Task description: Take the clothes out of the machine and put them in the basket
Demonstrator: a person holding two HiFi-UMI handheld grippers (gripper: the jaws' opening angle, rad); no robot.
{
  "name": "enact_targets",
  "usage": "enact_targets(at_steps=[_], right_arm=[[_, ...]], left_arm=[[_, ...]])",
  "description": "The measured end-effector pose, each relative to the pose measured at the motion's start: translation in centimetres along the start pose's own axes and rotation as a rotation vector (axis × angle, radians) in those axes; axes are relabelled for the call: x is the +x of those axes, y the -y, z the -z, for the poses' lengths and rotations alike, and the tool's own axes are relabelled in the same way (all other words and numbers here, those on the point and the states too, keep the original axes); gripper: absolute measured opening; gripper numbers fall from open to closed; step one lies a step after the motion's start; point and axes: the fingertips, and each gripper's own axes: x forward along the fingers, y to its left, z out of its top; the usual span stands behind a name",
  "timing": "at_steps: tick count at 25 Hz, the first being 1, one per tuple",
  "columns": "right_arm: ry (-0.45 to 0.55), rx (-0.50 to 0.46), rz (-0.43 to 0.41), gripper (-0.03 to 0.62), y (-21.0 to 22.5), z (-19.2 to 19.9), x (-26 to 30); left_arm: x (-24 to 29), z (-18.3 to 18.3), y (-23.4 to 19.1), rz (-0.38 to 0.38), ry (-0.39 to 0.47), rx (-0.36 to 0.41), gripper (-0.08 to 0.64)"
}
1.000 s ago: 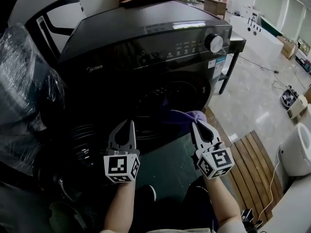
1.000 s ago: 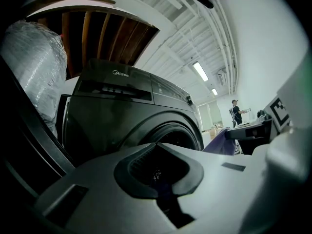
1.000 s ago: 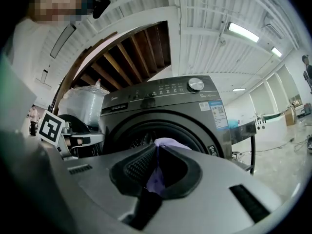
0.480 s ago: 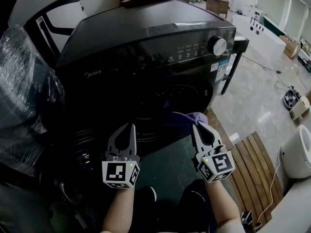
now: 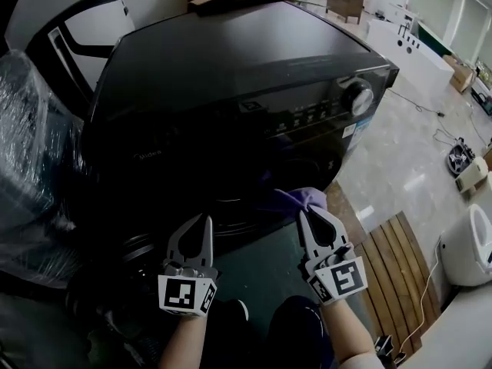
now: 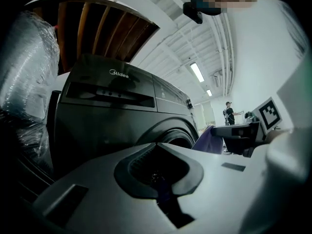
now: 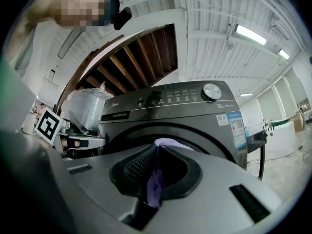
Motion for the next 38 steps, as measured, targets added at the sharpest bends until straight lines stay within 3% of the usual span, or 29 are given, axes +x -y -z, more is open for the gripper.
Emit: enact_targets(at_steps=[5,12,25,31,38], right_arm=[[0.003,0.018,-0.023,0.025,-0.8,-3.7,1.5],[-0.086,0.035,-0.059,0.025,-2.4,-12.2,2.2],[-0.145,0.104,-0.004,0.025,-4.5,-31.3,5.0],[-0.117,0.106,0.024,0.026,-4.4,-39.3,7.4],[-0.073,0.107,0.035,0.026,-5.2,-45.4,8.6]], left_arm=[[-0.6,-3.6,-0.8,0.051,-0.023,-0.061,0.02],[-1.9,-13.1,-3.7,0.032,-0.083,-0.028,0.02],[-2.5,-30.9,-8.1,0.024,-0.158,-0.074,0.02],[-1.9,-36.7,-9.5,0.063,-0.174,-0.068,0.02],[-2.1,-41.9,-10.5,0.094,-0.162,-0.068,0.021]])
